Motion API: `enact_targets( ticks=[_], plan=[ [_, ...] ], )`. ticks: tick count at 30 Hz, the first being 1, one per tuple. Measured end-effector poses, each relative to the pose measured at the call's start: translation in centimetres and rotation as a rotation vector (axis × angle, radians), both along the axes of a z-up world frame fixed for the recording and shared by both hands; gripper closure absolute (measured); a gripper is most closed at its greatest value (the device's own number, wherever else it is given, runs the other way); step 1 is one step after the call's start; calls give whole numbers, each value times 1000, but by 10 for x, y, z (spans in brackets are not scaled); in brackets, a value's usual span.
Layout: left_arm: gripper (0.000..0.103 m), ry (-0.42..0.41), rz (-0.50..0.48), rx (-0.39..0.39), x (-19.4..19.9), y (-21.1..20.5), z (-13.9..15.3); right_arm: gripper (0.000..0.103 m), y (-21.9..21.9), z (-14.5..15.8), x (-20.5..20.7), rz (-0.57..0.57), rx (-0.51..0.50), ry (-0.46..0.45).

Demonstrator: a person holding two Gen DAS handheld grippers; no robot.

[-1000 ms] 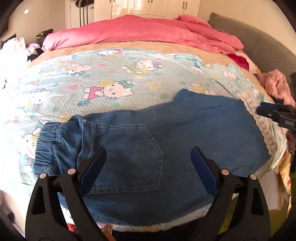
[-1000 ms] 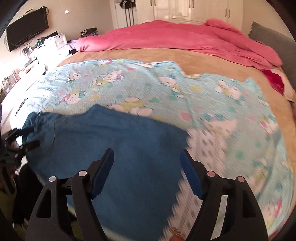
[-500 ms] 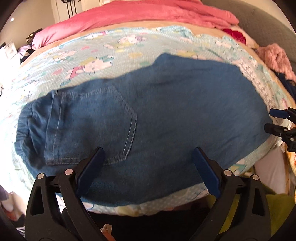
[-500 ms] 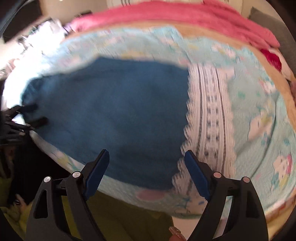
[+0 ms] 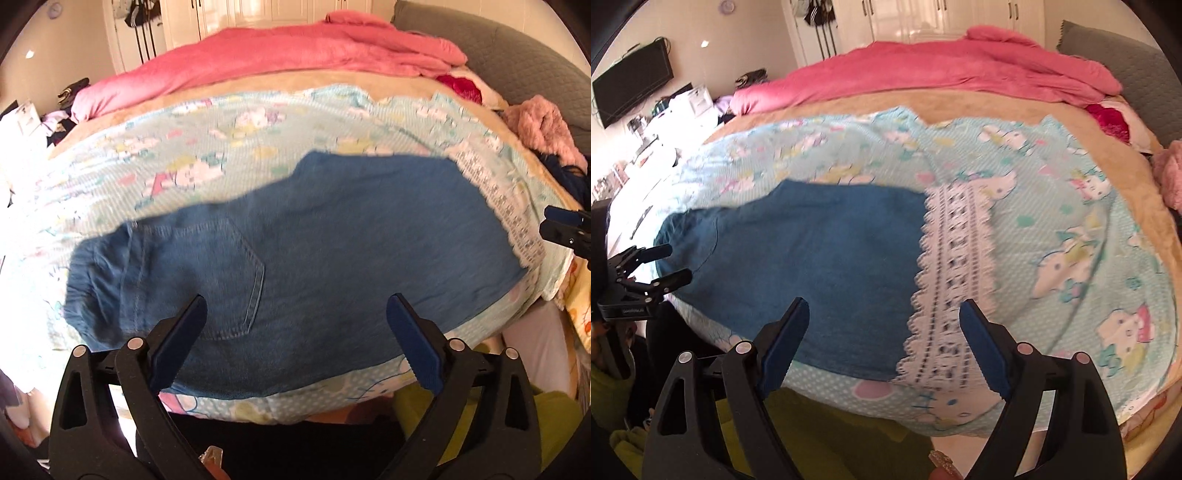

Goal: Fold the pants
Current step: 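Smooth the denim pants flat with both grippers open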

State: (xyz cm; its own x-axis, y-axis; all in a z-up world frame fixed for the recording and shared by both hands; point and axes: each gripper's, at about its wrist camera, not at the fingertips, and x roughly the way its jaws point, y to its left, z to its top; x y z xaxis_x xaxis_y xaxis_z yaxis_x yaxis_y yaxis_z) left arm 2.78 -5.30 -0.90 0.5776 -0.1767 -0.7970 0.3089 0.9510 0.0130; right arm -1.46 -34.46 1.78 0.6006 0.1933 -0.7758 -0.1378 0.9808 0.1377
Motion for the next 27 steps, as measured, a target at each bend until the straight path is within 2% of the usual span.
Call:
enact_targets(
  ticks=[8,11,18,27],
  plan=[
    [10,-57,-21,2,-1,-21,29,16,-30,22,-6,-48,8,-60],
    [10,-60,-38,-4,2,-31,35,10,-37,28,-11,-66,9,-79],
    [10,-60,-70,-1,6,-49,38,9,-49,32,-17,-91,13,-101],
    [9,-36,-85,-11,11,-60,34,9,-47,19,-19,-89,22,-71]
  ],
)
